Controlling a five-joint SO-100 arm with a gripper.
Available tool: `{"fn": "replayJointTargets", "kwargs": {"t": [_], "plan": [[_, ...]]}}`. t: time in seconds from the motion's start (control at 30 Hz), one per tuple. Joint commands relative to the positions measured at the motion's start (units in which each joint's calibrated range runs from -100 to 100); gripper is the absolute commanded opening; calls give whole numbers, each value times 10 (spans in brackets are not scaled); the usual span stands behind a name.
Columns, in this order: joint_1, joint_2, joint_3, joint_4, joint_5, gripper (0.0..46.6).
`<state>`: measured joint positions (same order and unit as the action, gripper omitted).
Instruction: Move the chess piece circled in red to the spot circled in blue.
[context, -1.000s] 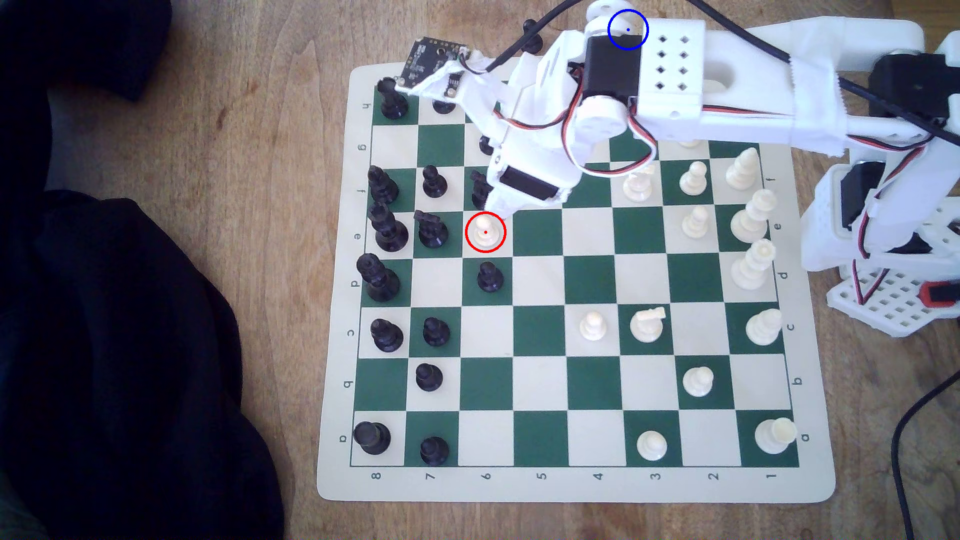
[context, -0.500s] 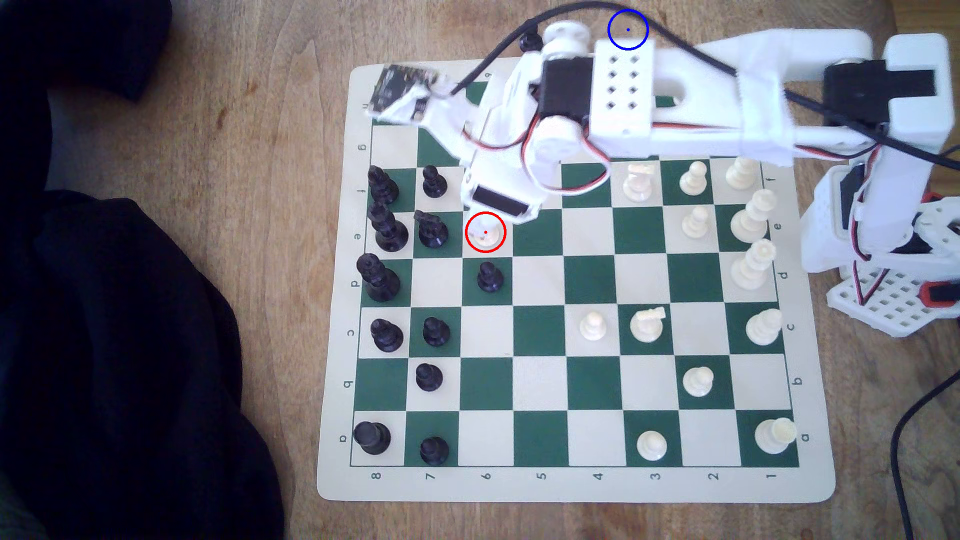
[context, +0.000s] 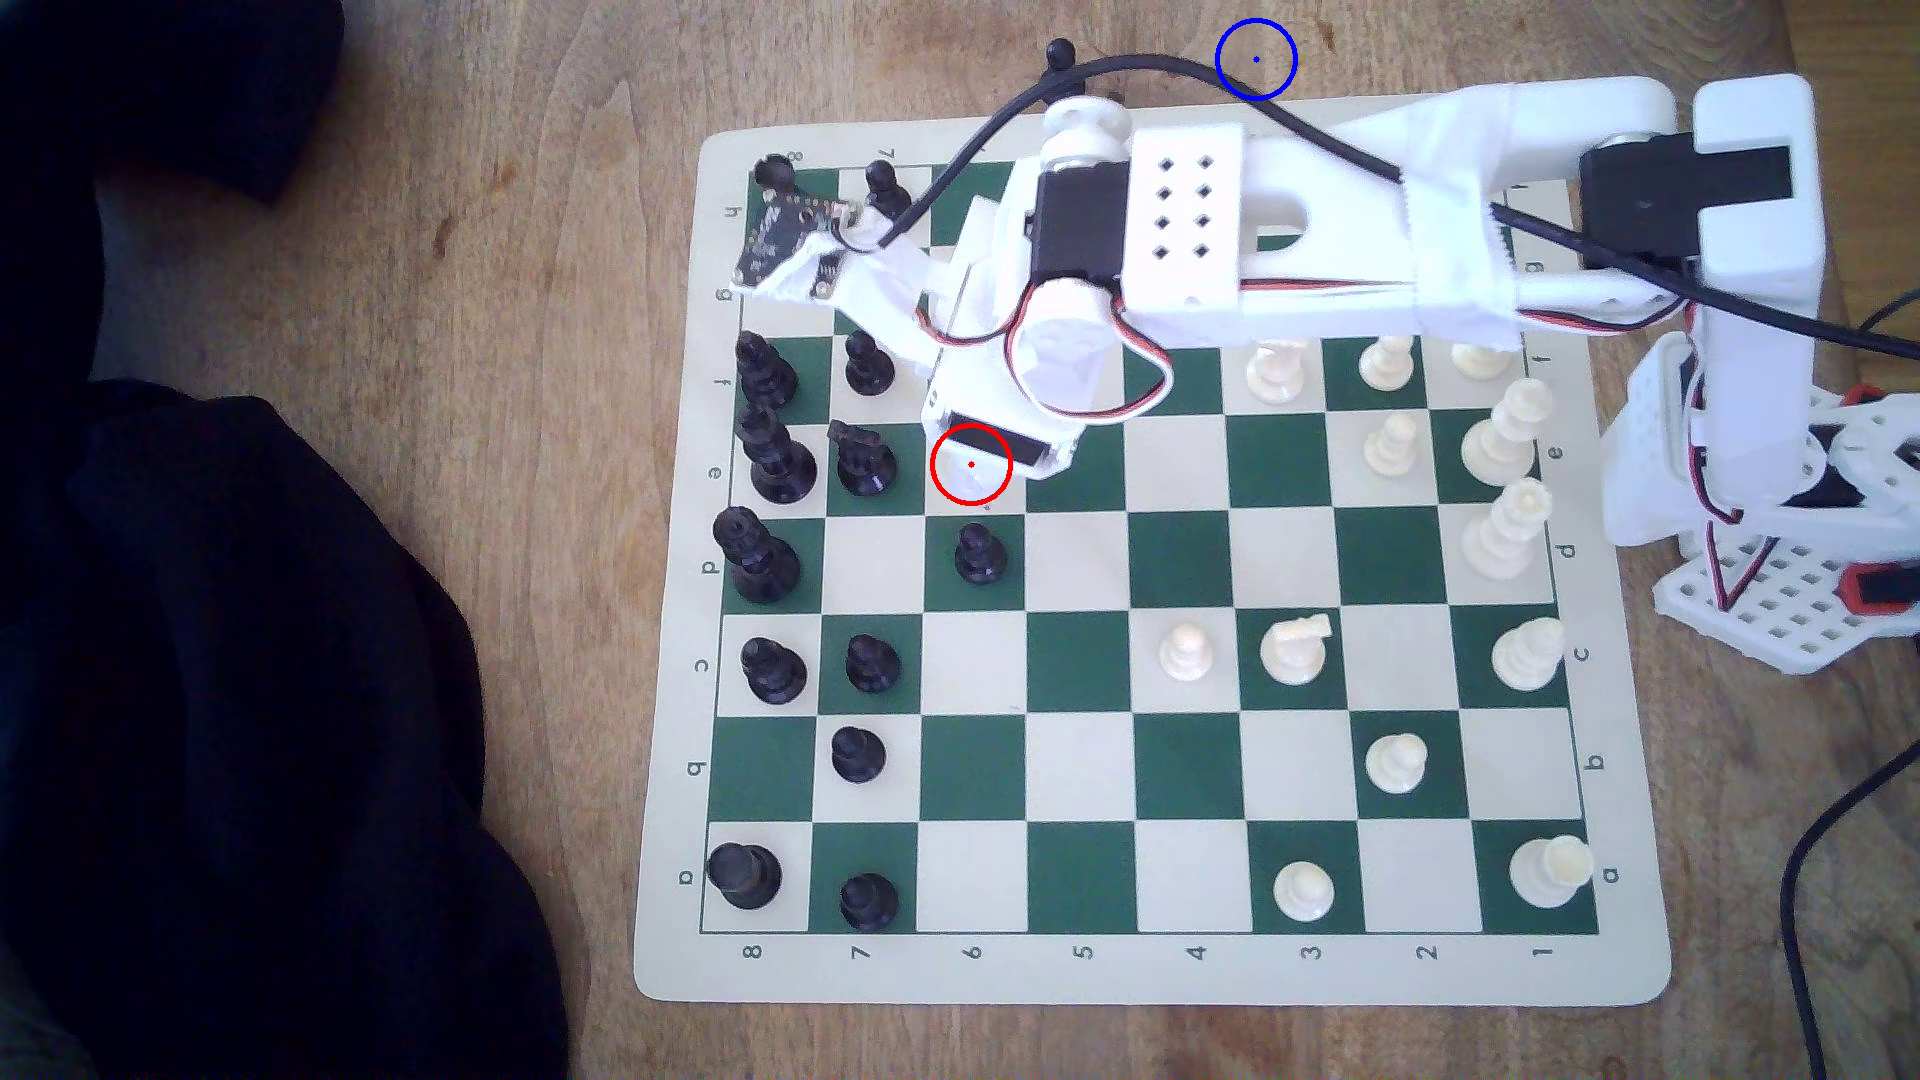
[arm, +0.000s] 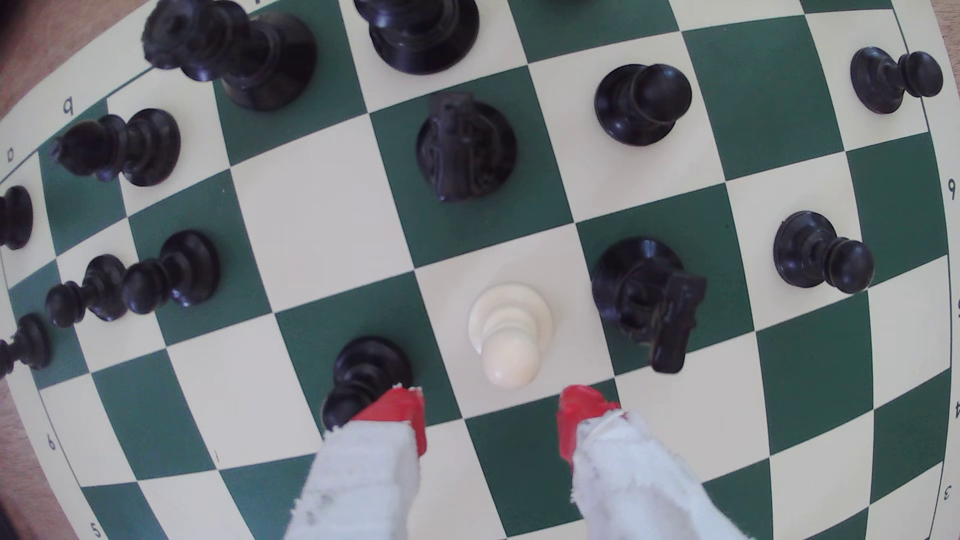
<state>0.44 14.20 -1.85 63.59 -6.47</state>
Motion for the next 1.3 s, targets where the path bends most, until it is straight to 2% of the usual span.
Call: {"fn": "replayJointTargets", "kwargs": {"t": [0.0, 0.47, 1.27], "plan": [[10, 3, -77, 1, 1, 137], [18, 35, -82, -9, 3, 133], [-1, 60, -114, -13, -3, 125]]}}
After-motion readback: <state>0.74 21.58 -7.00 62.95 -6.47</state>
